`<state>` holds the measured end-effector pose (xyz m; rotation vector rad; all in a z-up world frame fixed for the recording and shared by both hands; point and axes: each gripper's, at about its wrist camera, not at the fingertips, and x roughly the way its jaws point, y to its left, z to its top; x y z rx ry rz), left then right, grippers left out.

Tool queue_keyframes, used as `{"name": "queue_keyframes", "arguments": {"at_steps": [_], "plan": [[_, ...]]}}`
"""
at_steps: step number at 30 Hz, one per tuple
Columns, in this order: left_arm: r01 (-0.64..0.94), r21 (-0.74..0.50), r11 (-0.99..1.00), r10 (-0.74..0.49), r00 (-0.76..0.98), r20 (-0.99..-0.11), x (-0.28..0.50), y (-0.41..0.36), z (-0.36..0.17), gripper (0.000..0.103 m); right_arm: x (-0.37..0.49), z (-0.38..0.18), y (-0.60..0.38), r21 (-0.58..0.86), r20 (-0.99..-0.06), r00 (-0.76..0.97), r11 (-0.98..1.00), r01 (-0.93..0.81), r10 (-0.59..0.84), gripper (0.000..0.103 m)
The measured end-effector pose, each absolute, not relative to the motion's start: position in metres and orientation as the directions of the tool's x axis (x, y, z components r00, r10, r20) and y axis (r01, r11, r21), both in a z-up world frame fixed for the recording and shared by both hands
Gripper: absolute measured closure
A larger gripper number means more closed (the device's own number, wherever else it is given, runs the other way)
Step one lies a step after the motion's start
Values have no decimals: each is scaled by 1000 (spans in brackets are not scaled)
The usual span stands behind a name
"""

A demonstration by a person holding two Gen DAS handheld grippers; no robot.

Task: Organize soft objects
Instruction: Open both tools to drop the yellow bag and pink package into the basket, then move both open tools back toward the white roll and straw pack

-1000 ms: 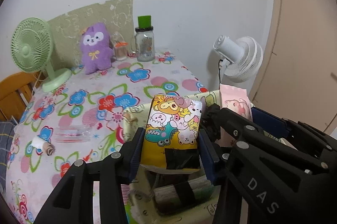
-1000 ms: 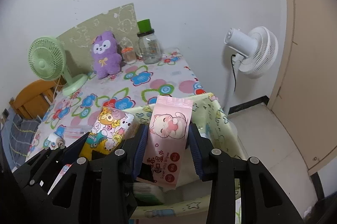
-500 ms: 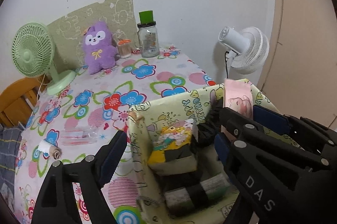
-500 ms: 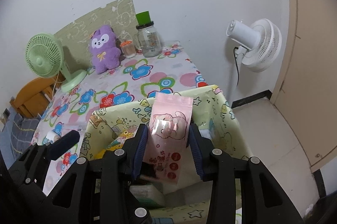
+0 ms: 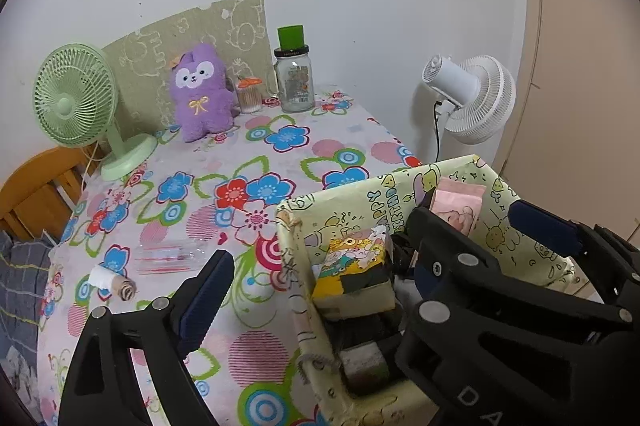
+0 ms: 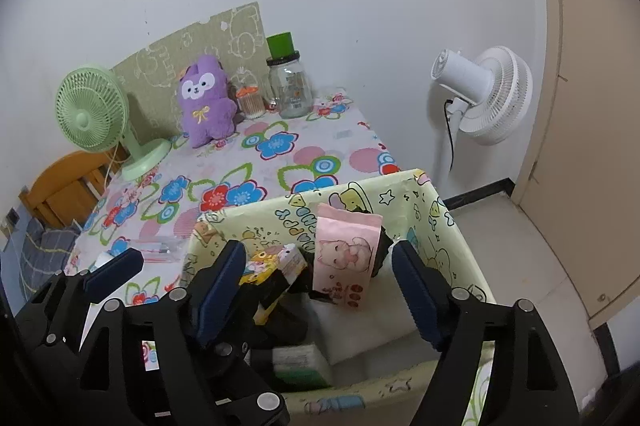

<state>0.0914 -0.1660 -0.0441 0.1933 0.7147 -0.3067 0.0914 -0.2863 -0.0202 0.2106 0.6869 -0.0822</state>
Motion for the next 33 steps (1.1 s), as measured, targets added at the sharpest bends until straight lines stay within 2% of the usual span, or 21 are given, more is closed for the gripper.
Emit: {"name": "queue_keyframes", "arguments": {"at_steps": [13,33], "plan": [[329,67,942,-222,759,-612,65,-138,-15,8,60,12,-259,151,-567,823,976,154,-42,15],[256,29,966,-195,800,-568,52,-63,3,0,47,37,-185,68,-530,846,992,110,-58,8]]}}
